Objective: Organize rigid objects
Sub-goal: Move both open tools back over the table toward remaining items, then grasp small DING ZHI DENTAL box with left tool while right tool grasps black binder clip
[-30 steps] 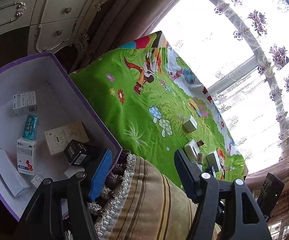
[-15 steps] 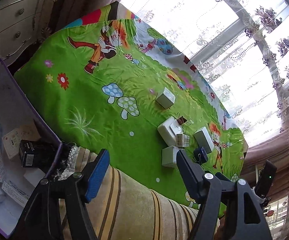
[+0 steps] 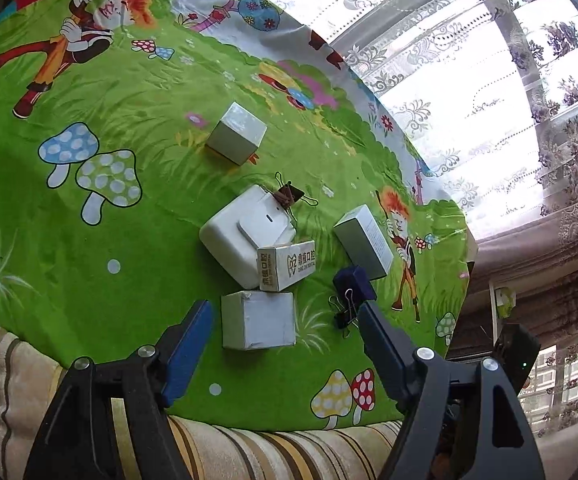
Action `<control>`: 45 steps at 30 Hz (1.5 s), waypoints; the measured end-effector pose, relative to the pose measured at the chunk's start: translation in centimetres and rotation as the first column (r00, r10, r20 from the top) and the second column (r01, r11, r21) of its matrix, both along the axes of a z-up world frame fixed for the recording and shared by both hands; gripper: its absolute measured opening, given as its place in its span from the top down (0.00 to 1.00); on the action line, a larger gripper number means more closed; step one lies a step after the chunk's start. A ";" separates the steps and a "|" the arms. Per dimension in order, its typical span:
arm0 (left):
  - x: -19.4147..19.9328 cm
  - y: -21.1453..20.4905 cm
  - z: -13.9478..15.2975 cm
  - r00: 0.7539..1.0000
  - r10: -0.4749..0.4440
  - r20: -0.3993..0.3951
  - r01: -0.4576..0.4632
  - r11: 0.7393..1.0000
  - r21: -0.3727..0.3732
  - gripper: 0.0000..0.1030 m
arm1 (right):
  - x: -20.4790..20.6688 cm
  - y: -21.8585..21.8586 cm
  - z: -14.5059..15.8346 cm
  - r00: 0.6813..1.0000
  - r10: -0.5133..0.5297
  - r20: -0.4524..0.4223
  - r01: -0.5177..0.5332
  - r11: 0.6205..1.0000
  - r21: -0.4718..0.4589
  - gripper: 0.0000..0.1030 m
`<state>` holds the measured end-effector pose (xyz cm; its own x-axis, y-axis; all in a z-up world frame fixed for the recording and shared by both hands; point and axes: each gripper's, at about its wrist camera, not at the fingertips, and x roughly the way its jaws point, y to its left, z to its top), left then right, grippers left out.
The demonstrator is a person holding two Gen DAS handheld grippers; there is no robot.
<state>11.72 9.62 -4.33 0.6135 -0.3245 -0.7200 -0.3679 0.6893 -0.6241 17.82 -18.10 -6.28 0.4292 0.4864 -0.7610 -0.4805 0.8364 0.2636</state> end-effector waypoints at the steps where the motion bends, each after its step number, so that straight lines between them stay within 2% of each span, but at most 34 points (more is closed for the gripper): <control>1: 0.6 0.2 -0.2 1.000 -0.007 0.002 0.007 1.000 -0.011 0.27 | 0.1 0.0 0.0 1.000 -0.001 0.005 0.001 1.000 0.002 0.21; 5: 2.5 0.9 -0.9 1.000 -0.028 -0.006 0.028 0.999 -0.029 0.28 | 0.6 0.6 0.1 0.999 0.006 0.033 -0.006 1.000 -0.008 0.21; 10: 4.0 1.4 -1.5 0.999 -0.038 -0.016 0.037 0.997 -0.071 0.34 | 1.6 1.1 -0.4 1.000 0.004 0.026 -0.004 1.000 -0.014 0.21; 18: 5.3 0.0 -1.8 0.995 -0.092 -0.043 0.091 0.995 -0.032 0.38 | 2.4 1.6 -1.0 0.999 0.022 0.024 -0.021 1.000 -0.018 0.21; 21: 5.7 -0.5 -2.1 0.992 -0.115 -0.060 0.115 0.993 -0.005 0.46 | 2.7 1.7 -1.1 0.999 0.021 0.024 -0.021 1.000 -0.017 0.21; 23: 5.9 -0.8 -2.2 0.989 -0.129 -0.072 0.131 0.991 0.020 0.57 | 2.9 1.7 -1.2 1.000 0.015 0.013 -0.014 1.000 -0.008 0.21; 25: 6.1 -1.0 -2.3 0.987 -0.142 -0.076 0.144 0.989 0.031 0.74 | 3.2 1.4 -1.4 1.000 0.005 -0.002 -0.005 1.000 0.002 0.21; 27: 6.1 -1.1 -2.5 0.987 -0.147 -0.073 0.149 0.988 0.036 0.78 | 3.2 1.3 -1.6 1.000 -0.009 -0.011 0.009 1.000 0.000 0.21; 31: 5.8 -1.2 -2.4 0.988 -0.146 -0.055 0.149 0.988 0.047 0.81 | 2.8 1.3 -1.8 1.000 -0.013 -0.015 0.013 1.000 -0.017 0.21; 40: 4.8 -1.5 -1.4 0.991 -0.135 0.013 0.134 0.989 0.066 0.83 | 1.9 2.5 -2.1 0.999 0.054 -0.008 -0.054 0.998 -0.036 0.21; 42: 4.6 -1.6 -1.4 0.990 -0.137 0.018 0.136 0.988 0.075 0.83 | 1.9 2.7 -2.2 0.998 0.062 -0.015 -0.063 0.997 -0.039 0.25; 45: 4.4 -1.8 -1.4 0.990 -0.138 0.023 0.136 0.987 0.082 0.83 | 2.1 3.0 -2.6 0.997 0.077 -0.033 -0.078 0.996 -0.041 0.39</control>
